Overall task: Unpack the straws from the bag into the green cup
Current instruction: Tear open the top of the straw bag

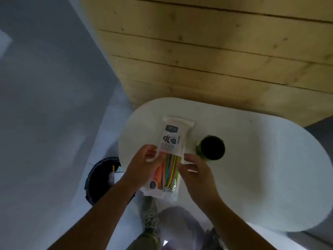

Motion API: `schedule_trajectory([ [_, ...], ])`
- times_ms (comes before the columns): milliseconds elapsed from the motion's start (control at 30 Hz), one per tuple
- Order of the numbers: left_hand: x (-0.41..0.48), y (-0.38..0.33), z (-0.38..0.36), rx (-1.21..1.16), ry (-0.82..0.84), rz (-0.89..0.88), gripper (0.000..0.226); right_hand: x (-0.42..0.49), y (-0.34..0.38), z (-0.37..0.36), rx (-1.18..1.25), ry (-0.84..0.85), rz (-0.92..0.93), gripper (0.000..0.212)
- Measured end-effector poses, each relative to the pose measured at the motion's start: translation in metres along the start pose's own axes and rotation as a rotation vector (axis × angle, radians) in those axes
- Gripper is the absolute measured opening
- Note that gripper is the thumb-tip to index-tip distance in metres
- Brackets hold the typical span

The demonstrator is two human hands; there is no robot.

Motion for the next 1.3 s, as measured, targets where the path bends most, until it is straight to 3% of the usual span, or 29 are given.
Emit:
schedule_trajectory([
  [133, 0.023, 0.022, -0.015, 0.021, -0.031, -0.033, 0.027, 0.018, -0.034, -0.018, -0.052, -0.056, 0.063, 0.056],
  [267, 0.042, 0.046, -0.026, -0.017, -0.093, -0.061, 0.044, 0.035, -0.058, -0.032, 0.009, -0.081, 0.126, 0.063],
  [333, 0.05, 0.052, -0.029, -0.059, -0.146, -0.075, 0.049, 0.044, -0.064, -0.039, 0.098, -0.073, 0.127, 0.059],
  [433, 0.059, 0.055, -0.033, -0.154, -0.179, -0.11, 0.05, 0.056, -0.063, -0.046, 0.234, -0.048, 0.167, 0.037],
  [533, 0.065, 0.054, -0.035, -0.225, -0.194, -0.126, 0.056, 0.064, -0.067, -0.049, 0.338, 0.004, 0.206, 0.041],
  [600, 0.066, 0.052, -0.036, -0.234, -0.188, -0.155, 0.049, 0.068, -0.07, -0.05, 0.372, 0.012, 0.242, 0.057],
  [667, 0.067, 0.05, -0.035, -0.279, -0.155, -0.217, 0.032, 0.071, -0.066, -0.05, 0.371, 0.047, 0.306, 0.06],
  [767, 0.067, 0.05, -0.033, -0.356, -0.138, -0.295, 0.028, 0.077, -0.063, -0.05, 0.383, 0.101, 0.384, 0.075],
  [900, 0.051, 0.039, -0.035, -0.385, -0.161, -0.407, 0.036, 0.064, -0.045, -0.044, 0.363, 0.054, 0.478, 0.038],
  [1067, 0.002, 0.014, -0.034, -0.351, -0.162, -0.55, 0.033, 0.026, -0.024, -0.021, 0.347, 0.002, 0.567, 0.067],
  [1200, -0.029, -0.004, -0.038, -0.23, -0.117, -0.683, 0.028, -0.008, -0.006, 0.013, 0.352, -0.062, 0.685, 0.05],
  [1300, -0.046, -0.014, -0.046, -0.15, -0.02, -0.734, 0.028, -0.035, 0.01, 0.048, 0.469, -0.136, 0.791, 0.06],
])
Point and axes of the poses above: each hand's wrist, its own x-axis towards the middle knuckle, its own z-axis out of the back of the hand, y = z × x, the point moved 2 cm from there along x, towards the middle knuckle, and after that the axes turned 3 degrees about -y, right-handed, at the moved point
